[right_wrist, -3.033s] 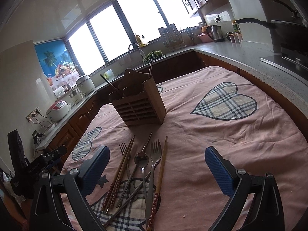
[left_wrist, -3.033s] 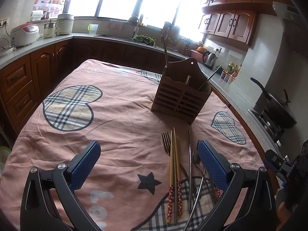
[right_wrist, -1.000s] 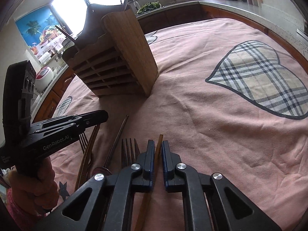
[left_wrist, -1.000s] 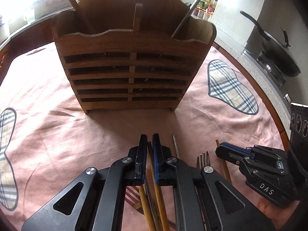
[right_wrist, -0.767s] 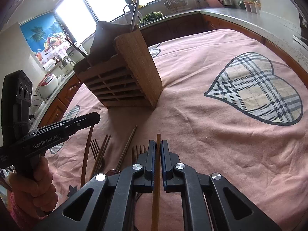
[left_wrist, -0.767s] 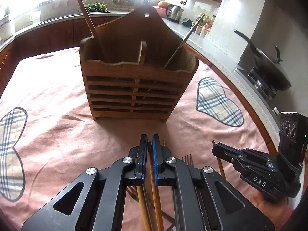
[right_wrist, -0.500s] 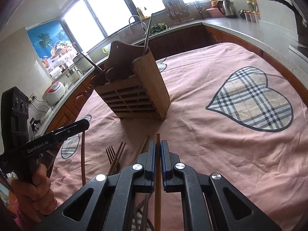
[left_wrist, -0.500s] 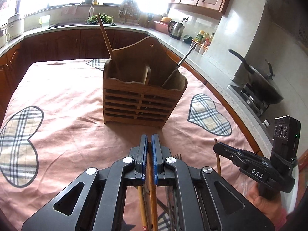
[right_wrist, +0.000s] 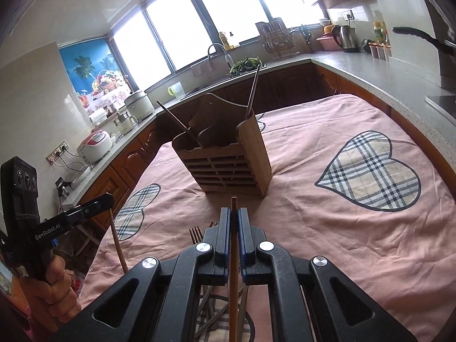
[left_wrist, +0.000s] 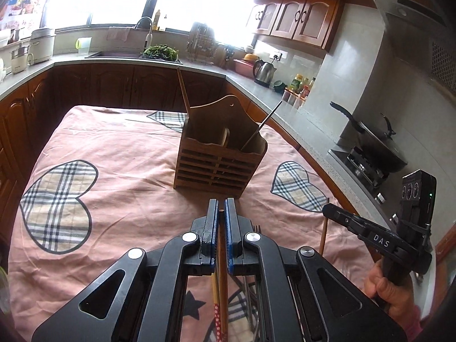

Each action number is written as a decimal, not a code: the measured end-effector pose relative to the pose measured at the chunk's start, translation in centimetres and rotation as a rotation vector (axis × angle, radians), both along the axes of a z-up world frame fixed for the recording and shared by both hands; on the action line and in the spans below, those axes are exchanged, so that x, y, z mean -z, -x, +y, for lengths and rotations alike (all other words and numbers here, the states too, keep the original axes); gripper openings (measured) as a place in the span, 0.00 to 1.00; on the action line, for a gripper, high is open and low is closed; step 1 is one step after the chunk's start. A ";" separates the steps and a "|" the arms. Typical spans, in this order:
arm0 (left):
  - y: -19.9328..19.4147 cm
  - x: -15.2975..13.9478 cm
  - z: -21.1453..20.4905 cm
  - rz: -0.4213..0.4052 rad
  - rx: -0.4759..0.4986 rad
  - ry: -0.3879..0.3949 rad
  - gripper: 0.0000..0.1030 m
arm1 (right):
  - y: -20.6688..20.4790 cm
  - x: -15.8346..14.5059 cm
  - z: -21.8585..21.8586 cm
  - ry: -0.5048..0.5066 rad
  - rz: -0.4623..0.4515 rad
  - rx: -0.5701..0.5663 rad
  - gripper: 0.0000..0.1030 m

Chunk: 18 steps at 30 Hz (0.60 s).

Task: Organize utensils
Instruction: 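Lift both held chopsticks and carry them over the wooden caddy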

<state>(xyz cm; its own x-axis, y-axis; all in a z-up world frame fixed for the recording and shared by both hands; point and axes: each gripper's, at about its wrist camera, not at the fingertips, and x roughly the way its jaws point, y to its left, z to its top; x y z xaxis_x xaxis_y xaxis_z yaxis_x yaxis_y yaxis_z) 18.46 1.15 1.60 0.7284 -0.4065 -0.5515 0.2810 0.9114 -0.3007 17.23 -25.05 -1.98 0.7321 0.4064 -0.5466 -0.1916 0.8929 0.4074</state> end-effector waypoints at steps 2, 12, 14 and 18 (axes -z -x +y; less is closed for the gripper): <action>0.6 -0.4 0.5 -0.013 -0.013 0.009 0.04 | 0.5 -0.4 0.1 -0.001 -0.014 0.001 0.05; 3.7 -2.3 2.8 -0.110 -0.096 0.050 0.03 | 2.5 -2.6 0.0 -0.017 -0.091 0.022 0.05; 3.9 -2.5 3.3 -0.120 -0.112 0.065 0.04 | 2.8 -3.0 -0.1 -0.020 -0.103 0.026 0.05; 4.2 -2.8 4.1 -0.135 -0.134 0.087 0.03 | 3.1 -3.5 -0.2 -0.023 -0.126 0.036 0.05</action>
